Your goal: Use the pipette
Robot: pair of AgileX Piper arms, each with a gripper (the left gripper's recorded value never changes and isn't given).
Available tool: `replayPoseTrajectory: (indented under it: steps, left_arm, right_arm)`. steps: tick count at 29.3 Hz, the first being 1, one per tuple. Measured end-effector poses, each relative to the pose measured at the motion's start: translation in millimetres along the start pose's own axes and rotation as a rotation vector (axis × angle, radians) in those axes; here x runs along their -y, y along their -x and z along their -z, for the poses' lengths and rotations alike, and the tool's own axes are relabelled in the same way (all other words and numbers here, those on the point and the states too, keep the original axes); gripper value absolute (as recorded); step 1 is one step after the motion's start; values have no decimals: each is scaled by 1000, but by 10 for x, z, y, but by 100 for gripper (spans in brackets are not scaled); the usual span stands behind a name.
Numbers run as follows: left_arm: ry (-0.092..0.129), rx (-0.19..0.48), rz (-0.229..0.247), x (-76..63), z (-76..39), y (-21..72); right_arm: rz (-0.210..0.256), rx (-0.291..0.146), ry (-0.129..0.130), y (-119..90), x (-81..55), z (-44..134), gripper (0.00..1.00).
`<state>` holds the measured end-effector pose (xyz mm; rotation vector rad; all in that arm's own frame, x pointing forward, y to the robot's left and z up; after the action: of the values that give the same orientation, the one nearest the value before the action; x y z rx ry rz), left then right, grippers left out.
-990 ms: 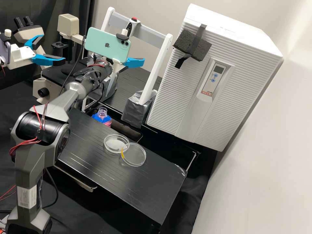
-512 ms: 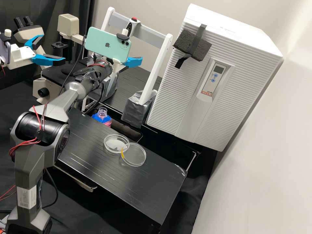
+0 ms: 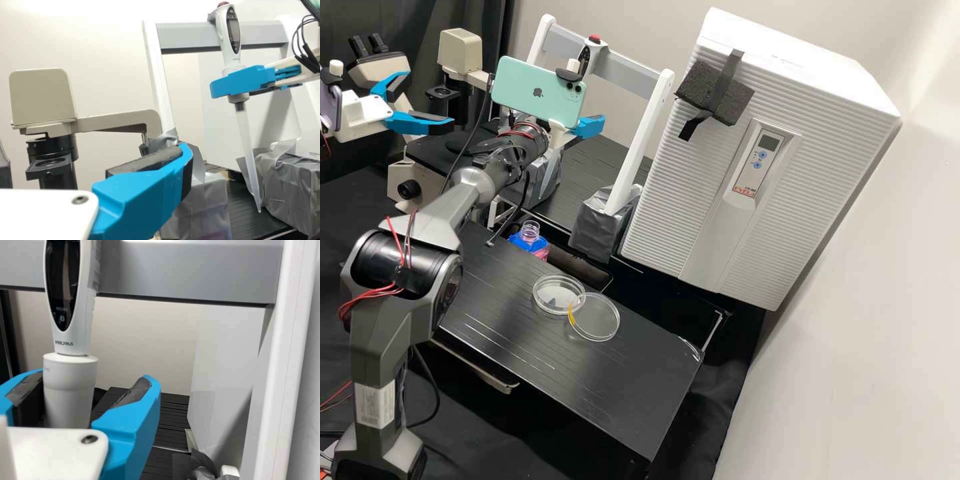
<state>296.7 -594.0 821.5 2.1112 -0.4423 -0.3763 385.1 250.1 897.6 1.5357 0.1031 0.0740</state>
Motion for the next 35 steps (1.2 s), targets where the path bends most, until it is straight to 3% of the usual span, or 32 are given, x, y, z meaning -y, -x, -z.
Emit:
replayPoseTrajectory:
  steps: [20, 26, 35]
  left_arm:
    - [0, 0, 0, 0, 0, 0]
    - [0, 0, 0, 0, 0, 0]
    - [0, 0, 0, 0, 0, 0]
  right_arm:
    - [0, 3, -19, 4, -3, 0, 0]
    - [7, -16, -41, 34, -26, 33, 0]
    - [20, -29, -51, 58, -38, 60, 0]
